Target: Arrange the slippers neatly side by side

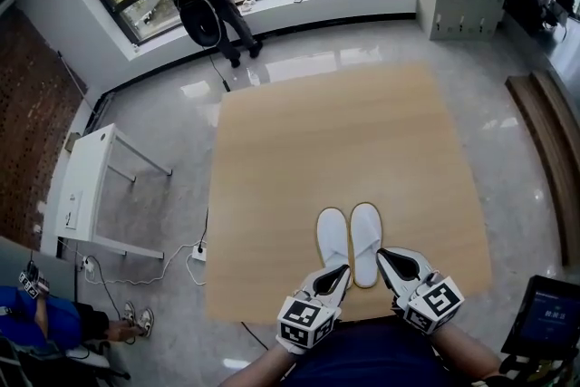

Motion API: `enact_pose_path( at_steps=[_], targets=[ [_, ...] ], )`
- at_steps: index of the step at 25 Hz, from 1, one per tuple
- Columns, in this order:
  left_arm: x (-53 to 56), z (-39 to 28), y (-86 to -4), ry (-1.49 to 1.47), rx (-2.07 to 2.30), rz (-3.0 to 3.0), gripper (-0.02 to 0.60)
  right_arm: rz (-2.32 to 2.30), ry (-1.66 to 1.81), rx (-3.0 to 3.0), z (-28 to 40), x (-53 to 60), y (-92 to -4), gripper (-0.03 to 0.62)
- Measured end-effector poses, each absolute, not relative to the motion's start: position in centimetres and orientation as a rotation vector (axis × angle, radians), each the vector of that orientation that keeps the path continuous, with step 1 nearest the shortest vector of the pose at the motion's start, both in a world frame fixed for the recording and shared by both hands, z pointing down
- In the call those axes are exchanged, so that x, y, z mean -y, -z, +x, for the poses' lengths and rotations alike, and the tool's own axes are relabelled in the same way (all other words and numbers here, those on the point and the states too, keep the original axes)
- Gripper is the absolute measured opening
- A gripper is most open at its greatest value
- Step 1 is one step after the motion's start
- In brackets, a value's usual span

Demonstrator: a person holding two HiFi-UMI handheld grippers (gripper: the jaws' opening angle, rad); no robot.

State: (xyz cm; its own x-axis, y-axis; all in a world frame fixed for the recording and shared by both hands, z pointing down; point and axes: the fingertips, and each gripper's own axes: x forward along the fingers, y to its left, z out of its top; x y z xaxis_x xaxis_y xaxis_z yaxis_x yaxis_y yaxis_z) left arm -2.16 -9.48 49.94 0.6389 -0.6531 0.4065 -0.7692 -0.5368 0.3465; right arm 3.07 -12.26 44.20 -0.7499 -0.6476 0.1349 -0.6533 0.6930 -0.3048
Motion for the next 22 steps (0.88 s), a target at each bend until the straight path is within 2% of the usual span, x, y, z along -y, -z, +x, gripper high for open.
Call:
enact_pose_path(
  at_steps=[22],
  targets=[
    [9.1,-1.4,-50.6,-0.338,1.073,2.365,0.003,1.133,-0.502,2.866,3.7,12.0,-45.1,0.009]
  ],
)
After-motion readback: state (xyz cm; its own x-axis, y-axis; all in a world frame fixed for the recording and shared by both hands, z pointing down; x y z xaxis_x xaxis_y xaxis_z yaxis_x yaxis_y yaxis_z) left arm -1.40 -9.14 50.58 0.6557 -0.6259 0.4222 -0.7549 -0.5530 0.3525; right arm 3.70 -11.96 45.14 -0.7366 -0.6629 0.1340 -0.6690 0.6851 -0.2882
